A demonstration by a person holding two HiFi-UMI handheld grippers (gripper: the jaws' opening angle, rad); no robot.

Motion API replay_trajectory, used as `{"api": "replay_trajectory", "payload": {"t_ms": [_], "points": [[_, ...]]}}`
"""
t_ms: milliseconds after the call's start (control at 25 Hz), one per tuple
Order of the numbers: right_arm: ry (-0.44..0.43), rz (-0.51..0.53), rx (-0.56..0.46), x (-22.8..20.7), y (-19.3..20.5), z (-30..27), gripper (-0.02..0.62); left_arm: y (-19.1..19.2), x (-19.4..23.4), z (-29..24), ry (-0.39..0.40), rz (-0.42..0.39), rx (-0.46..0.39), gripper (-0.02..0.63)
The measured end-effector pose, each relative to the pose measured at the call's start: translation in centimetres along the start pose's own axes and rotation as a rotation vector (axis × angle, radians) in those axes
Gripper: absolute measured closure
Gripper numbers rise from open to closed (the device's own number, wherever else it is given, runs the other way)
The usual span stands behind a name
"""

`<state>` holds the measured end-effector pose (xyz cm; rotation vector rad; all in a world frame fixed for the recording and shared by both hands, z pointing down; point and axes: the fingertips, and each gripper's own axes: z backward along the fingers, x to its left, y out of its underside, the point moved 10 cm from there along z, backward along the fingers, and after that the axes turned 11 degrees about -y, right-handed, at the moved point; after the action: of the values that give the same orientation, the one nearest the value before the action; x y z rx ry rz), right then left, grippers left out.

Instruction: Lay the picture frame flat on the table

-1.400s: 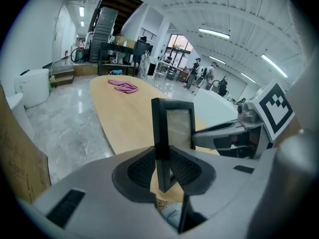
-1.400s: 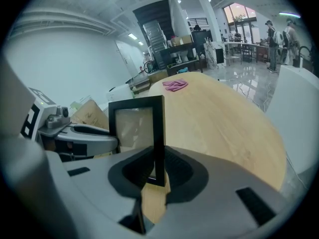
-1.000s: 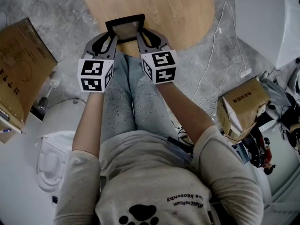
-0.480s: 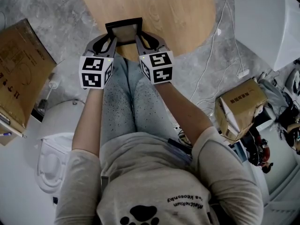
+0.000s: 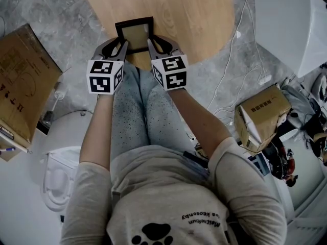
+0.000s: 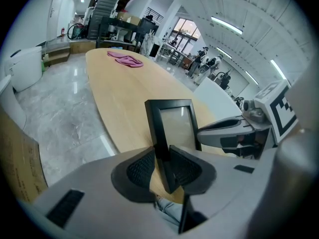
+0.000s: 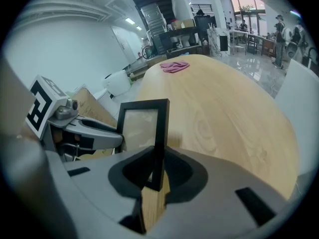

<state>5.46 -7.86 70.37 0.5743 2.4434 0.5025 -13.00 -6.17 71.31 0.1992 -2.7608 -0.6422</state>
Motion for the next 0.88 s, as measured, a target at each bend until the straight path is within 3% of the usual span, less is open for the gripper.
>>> {"api": "replay_trajectory", "payload": {"t_ms": [440,480,520,720,880], "points": [[0.006,-0.019,0.02,-0.8,-0.3,-0.9,0.535,-0.3,0.4,-1.2,-0.013,0.028,0.035,0.503],[0.014,-0.016,0.022,-0.9,-0.3,-0.9,0.542,-0.3,0.5,-1.4,-0.018,0.032,0.039,0.503],[0.021,-0.008,0.024,-1.1,-0.4,-0.9,0.588,-0.3,0.7,-1.5,-0.022,0.033,0.044,0.504],[-0.011,0.062,0.048,-1.0,-0.7,-1.5,0.588,-0.2,0.6,-2.3,-0.019,-0.029,0.066,0.52],[-0.016,0.056,0.063,-0.6,-0.6,-1.9,0.588,-0.2,0.5,-2.6,-0.035,-0.006,0.075,0.526]]}}
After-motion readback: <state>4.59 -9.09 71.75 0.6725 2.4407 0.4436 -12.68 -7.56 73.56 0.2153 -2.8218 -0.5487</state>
